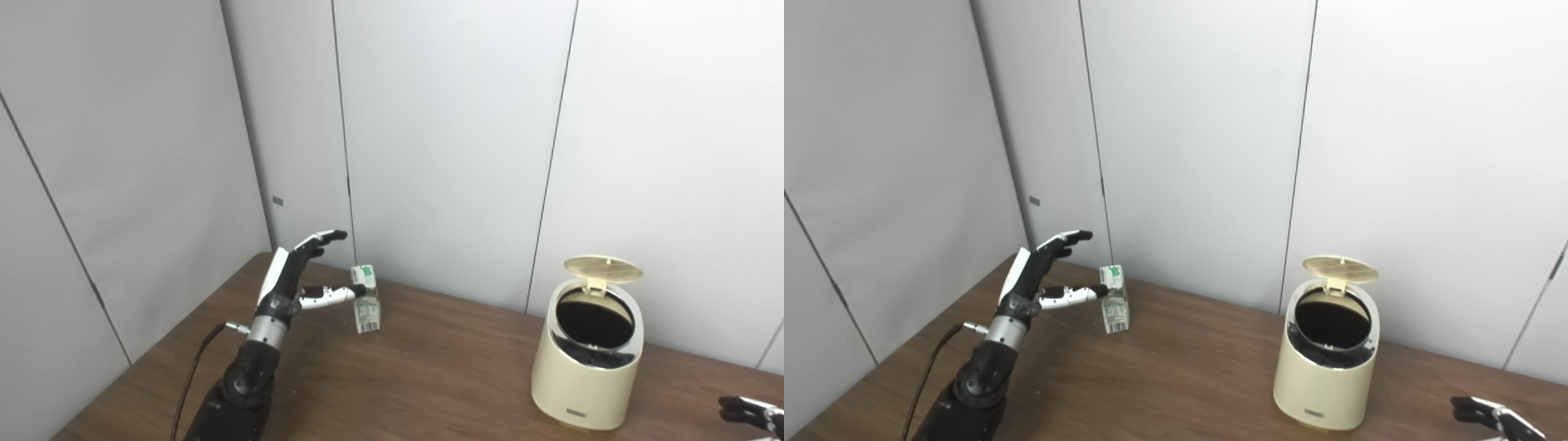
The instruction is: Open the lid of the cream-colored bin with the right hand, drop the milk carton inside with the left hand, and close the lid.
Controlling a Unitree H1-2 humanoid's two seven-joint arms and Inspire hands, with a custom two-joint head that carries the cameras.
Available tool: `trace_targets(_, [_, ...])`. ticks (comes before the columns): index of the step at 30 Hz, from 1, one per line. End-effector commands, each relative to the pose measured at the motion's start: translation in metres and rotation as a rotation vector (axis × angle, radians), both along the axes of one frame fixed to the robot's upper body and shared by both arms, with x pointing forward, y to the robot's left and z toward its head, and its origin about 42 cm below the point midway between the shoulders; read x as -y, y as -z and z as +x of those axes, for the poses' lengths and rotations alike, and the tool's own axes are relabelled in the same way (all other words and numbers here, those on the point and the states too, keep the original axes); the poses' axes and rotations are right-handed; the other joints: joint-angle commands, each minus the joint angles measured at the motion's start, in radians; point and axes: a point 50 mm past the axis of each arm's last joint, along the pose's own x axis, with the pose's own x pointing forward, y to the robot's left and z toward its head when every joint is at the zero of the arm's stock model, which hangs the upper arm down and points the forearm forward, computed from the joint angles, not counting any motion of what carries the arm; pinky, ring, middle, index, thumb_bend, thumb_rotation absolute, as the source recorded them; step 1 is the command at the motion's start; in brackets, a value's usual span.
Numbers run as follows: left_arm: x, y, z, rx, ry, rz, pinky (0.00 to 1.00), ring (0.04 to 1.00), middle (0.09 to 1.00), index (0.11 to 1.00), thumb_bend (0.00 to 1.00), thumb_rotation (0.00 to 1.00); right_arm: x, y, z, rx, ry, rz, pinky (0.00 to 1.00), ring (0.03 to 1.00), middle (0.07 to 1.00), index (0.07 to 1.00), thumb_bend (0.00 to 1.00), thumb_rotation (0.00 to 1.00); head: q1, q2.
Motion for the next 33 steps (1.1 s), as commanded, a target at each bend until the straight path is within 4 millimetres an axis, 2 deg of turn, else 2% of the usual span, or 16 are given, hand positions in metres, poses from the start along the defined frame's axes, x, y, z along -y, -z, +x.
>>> trace_targets(1, [0.001, -0.023, 0.013, 0.093, 0.003, -0.008, 0.83, 0.906, 0.889, 0.849, 0.91, 0.2, 0.002, -0.022, 0.004, 0.089, -0.028, -0.021, 0.2, 0.503, 0.706, 0.698, 0.96, 0.44, 0.0, 0.001])
trace_targets(4, [0.0, -0.013, 0.015, 0.048, -0.011, -0.021, 0.82, 0.916, 0.908, 0.91, 0.93, 0.22, 0.003, -0.022, 0.002, 0.085, -0.025, -0.032, 0.2, 0.511, 0.718, 0.71, 0.94, 0.44, -0.005, 0.004])
trace_targets(7, [-0.001, -0.004, 0.017, 0.014, -0.01, -0.051, 0.84, 0.921, 0.918, 0.937, 0.89, 0.18, 0.005, -0.022, 0.0, 0.08, -0.019, -0.041, 0.21, 0.516, 0.723, 0.715, 0.94, 0.43, -0.007, 0.006])
trace_targets(16, [-0.005, 0.017, 0.028, -0.018, -0.059, -0.052, 0.84, 0.885, 0.9, 0.944, 0.95, 0.31, 0.011, -0.021, -0.002, 0.083, -0.029, -0.039, 0.23, 0.515, 0.725, 0.721, 0.94, 0.44, -0.009, 0.009])
trace_targets(19, [-0.004, 0.023, 0.031, -0.021, -0.077, -0.056, 0.82, 0.882, 0.906, 0.945, 0.93, 0.29, 0.014, -0.021, -0.004, 0.08, -0.026, -0.036, 0.23, 0.508, 0.731, 0.722, 0.95, 0.45, -0.011, 0.015])
trace_targets(26, [0.001, 0.038, 0.037, -0.056, -0.107, -0.056, 0.93, 0.964, 0.964, 0.977, 0.91, 0.3, 0.018, -0.019, -0.01, 0.071, -0.018, -0.04, 0.25, 0.495, 0.74, 0.728, 0.95, 0.47, -0.011, 0.016])
trace_targets(30, [0.005, 0.042, 0.041, -0.071, -0.106, -0.078, 0.89, 0.933, 0.948, 0.965, 0.91, 0.29, 0.019, -0.018, -0.011, 0.069, -0.017, -0.05, 0.25, 0.506, 0.745, 0.733, 0.96, 0.49, -0.021, 0.019])
trace_targets(33, [0.006, 0.045, 0.044, -0.088, -0.085, -0.139, 0.91, 0.937, 0.948, 0.969, 0.9, 0.29, 0.019, -0.018, -0.013, 0.068, -0.014, -0.054, 0.26, 0.51, 0.74, 0.732, 0.97, 0.49, -0.027, 0.021])
